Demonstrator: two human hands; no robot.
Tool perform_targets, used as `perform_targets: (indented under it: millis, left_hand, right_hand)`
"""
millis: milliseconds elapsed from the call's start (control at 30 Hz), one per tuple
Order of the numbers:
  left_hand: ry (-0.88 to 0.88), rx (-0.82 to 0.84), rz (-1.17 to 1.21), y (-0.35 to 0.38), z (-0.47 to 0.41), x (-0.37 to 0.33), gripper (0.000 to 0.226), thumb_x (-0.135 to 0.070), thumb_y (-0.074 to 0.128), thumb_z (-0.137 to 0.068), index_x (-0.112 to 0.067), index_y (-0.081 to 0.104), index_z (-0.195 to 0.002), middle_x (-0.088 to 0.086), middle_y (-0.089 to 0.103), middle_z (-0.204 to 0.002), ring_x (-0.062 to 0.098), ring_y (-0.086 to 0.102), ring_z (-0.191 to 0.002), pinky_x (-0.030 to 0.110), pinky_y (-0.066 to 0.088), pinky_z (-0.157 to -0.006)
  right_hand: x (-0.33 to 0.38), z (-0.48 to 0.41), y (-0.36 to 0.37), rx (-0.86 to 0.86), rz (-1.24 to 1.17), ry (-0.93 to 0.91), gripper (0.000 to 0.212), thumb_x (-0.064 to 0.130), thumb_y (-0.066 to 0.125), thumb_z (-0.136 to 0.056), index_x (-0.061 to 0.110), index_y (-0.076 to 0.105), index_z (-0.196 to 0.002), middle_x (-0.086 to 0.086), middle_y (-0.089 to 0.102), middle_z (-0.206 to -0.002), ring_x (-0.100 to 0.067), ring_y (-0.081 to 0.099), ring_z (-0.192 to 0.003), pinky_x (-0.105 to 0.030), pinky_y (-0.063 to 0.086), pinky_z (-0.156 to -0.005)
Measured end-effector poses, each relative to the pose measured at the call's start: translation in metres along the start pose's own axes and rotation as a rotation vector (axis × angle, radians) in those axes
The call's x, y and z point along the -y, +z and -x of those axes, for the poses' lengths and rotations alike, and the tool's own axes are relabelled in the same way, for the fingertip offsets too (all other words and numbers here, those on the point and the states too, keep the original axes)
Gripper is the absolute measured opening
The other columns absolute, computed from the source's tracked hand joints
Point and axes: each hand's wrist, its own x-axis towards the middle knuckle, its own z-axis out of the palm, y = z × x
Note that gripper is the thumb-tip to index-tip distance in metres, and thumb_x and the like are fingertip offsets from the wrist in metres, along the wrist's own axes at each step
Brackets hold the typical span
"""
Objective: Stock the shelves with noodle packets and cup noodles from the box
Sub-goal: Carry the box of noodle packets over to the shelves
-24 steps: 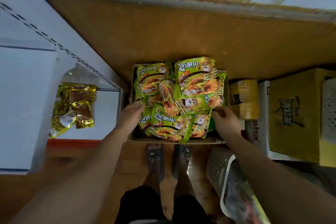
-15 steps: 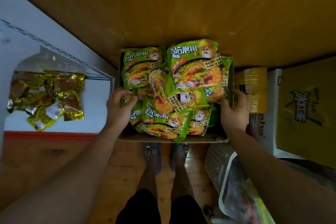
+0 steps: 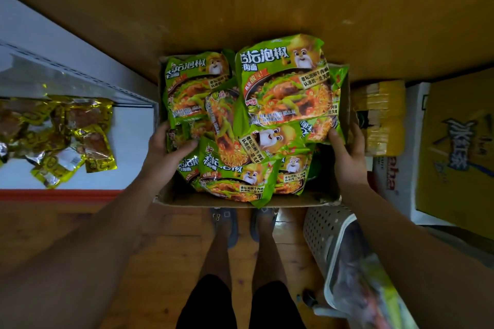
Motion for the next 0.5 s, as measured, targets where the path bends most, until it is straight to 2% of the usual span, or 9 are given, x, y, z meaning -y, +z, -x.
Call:
perform_targets:
  millis: [100, 167, 267, 333, 500]
  left_hand:
    - [0.027, -0.011, 0.059, 0.003, -0.003, -0.001, 0.077, -0.035, 0.081, -0.063, -0.028, 0.042, -0.129, -0.014, 0.055, -0.121, -0.003, 0.058, -0.109, 0.031, 0.049, -0.091]
    - [0.045, 0.002, 0.047, 0.002, -0.005, 0.001, 0.080, -0.035, 0.082, -0.062, -0.029, 0.037, -0.128, -0.019, 0.054, -0.119, -0.010, 0.057, -0.105, 0.028, 0.048, -0.091]
    - [0.048, 0.009, -0.015, -0.001, -0.005, 0.000, 0.084, -0.052, 0.079, -0.057, -0.033, 0.038, -0.127, -0.021, 0.053, -0.121, -0.005, 0.055, -0.112, 0.033, 0.047, -0.097]
    - [0.065, 0.009, -0.050, -0.003, -0.008, -0.001, 0.085, -0.054, 0.079, -0.057, -0.032, 0.038, -0.127, -0.018, 0.053, -0.123, 0.000, 0.054, -0.115, 0.034, 0.047, -0.099]
    - [0.095, 0.013, -0.016, 0.001, -0.013, 0.001, 0.083, -0.031, 0.088, -0.065, -0.024, 0.035, -0.129, -0.019, 0.053, -0.119, -0.013, 0.057, -0.103, 0.033, 0.049, -0.098]
  right_hand:
    - [0.001, -0.006, 0.000, 0.018, -0.045, -0.030, 0.097, 0.073, 0.063, -0.076, 0.038, 0.018, -0.155, 0.005, 0.030, -0.159, -0.020, 0.032, -0.144, -0.047, 0.029, -0.118]
    - [0.002, -0.010, 0.000, 0.026, -0.054, -0.041, 0.098, 0.071, 0.062, -0.077, 0.035, 0.017, -0.156, 0.005, 0.028, -0.160, -0.019, 0.029, -0.145, -0.045, 0.027, -0.119]
    - [0.001, -0.017, -0.002, 0.054, -0.047, -0.048, 0.104, 0.077, 0.062, -0.070, 0.038, 0.016, -0.155, 0.007, 0.028, -0.160, -0.019, 0.030, -0.145, -0.045, 0.028, -0.118]
    - [0.000, -0.023, -0.004, 0.075, -0.044, -0.058, 0.100, 0.074, 0.063, -0.075, 0.037, 0.016, -0.155, 0.007, 0.029, -0.159, -0.018, 0.031, -0.144, -0.041, 0.029, -0.117]
    - [-0.003, -0.028, -0.003, 0.099, -0.057, -0.090, 0.087, 0.062, 0.059, -0.085, 0.035, 0.017, -0.155, 0.008, 0.033, -0.157, -0.016, 0.034, -0.140, -0.034, 0.031, -0.113]
